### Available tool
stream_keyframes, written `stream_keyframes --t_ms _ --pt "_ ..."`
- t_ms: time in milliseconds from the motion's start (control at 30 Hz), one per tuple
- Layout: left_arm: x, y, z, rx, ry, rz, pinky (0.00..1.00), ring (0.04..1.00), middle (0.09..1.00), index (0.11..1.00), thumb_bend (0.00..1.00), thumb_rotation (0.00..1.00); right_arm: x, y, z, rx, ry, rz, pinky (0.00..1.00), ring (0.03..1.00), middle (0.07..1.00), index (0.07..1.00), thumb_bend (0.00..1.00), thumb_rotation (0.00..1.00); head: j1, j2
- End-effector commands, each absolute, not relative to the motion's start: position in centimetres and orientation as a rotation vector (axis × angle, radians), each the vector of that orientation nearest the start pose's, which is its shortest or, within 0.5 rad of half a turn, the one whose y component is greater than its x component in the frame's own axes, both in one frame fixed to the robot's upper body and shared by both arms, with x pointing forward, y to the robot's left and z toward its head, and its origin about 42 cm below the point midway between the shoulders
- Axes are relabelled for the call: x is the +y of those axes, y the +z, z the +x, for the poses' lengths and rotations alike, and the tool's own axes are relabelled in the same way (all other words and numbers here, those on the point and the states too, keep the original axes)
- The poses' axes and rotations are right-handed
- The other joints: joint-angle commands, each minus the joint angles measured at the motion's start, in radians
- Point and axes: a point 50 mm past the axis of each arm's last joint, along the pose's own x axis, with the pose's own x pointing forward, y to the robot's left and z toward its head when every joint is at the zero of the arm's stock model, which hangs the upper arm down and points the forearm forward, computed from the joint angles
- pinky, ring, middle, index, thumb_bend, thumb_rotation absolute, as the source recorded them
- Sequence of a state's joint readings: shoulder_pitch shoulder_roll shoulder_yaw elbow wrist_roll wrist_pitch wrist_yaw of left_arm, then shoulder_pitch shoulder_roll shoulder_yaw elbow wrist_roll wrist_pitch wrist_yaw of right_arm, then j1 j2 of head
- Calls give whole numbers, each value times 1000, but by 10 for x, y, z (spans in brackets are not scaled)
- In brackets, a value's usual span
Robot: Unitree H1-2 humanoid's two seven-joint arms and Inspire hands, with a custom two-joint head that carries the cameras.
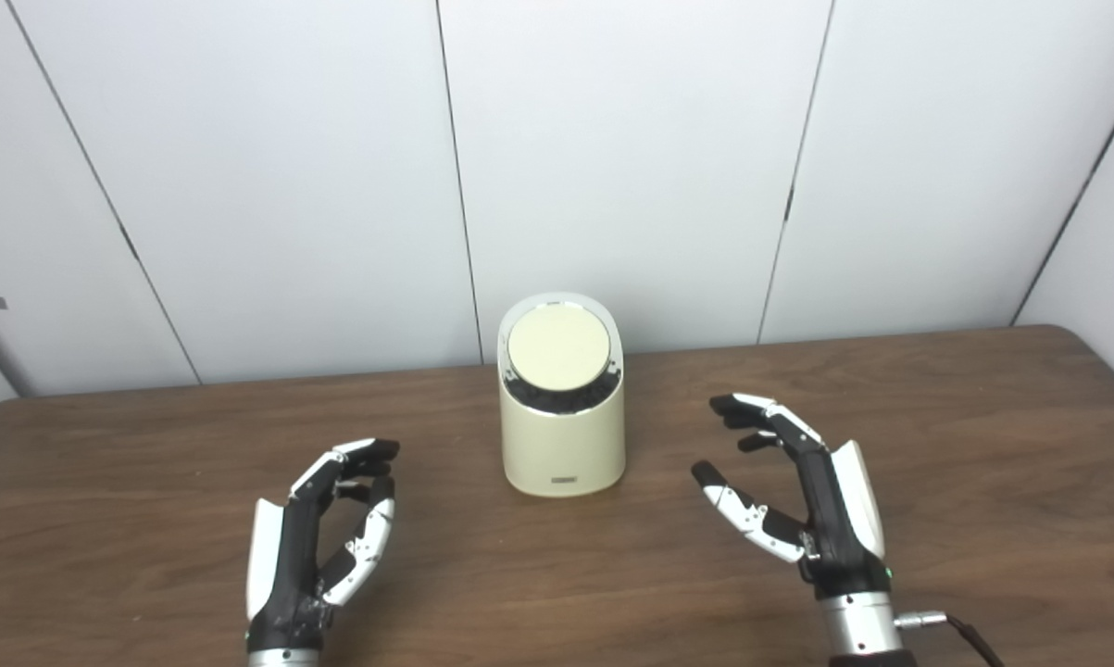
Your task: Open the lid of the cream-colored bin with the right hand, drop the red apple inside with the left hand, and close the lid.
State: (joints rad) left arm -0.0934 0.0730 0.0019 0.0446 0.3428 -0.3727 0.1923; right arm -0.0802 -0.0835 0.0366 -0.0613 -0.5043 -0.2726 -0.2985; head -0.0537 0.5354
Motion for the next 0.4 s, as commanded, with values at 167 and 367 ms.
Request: stream_keyframes --t_ms 167,367 --pt "228 142 311 -493 112 342 562 668 699 691 214 347 -229 155 304 -559 -222 -465 571 680 692 679 253 334 -3 5" --pt "230 139 310 -483 119 348 553 659 691 689 217 366 -230 150 300 -531 -202 -466 587 696 713 698 256 360 10 13"
